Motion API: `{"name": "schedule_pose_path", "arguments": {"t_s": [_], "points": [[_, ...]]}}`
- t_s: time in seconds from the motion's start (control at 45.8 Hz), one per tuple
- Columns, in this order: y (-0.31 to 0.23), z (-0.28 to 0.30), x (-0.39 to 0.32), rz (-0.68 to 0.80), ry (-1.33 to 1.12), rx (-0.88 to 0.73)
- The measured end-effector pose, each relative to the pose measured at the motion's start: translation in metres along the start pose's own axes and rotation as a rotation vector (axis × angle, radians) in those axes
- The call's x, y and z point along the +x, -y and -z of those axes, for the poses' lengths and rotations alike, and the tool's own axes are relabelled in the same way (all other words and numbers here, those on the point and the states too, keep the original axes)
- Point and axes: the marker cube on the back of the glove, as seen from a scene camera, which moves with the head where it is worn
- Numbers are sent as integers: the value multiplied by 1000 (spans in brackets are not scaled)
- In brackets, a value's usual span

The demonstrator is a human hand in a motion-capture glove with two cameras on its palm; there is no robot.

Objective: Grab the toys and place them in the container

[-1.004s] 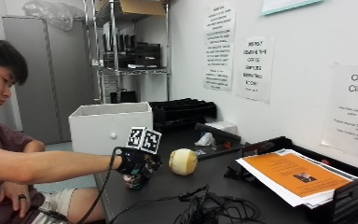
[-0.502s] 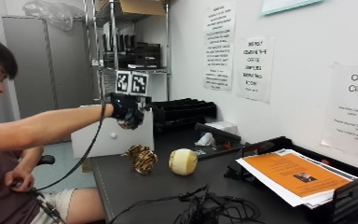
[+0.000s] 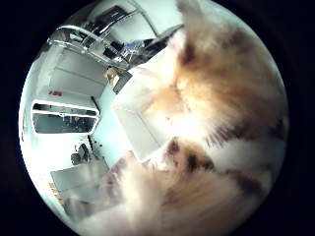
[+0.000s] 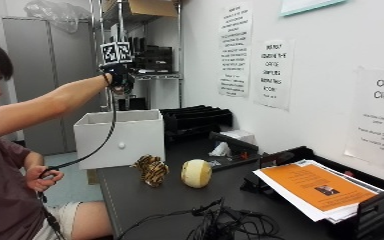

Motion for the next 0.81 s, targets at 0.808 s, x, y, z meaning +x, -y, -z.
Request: {"name": "schedule_pose_path", "arguments": {"t_s": [0.808], "points": [[47, -45, -49, 121, 101, -218]]}}
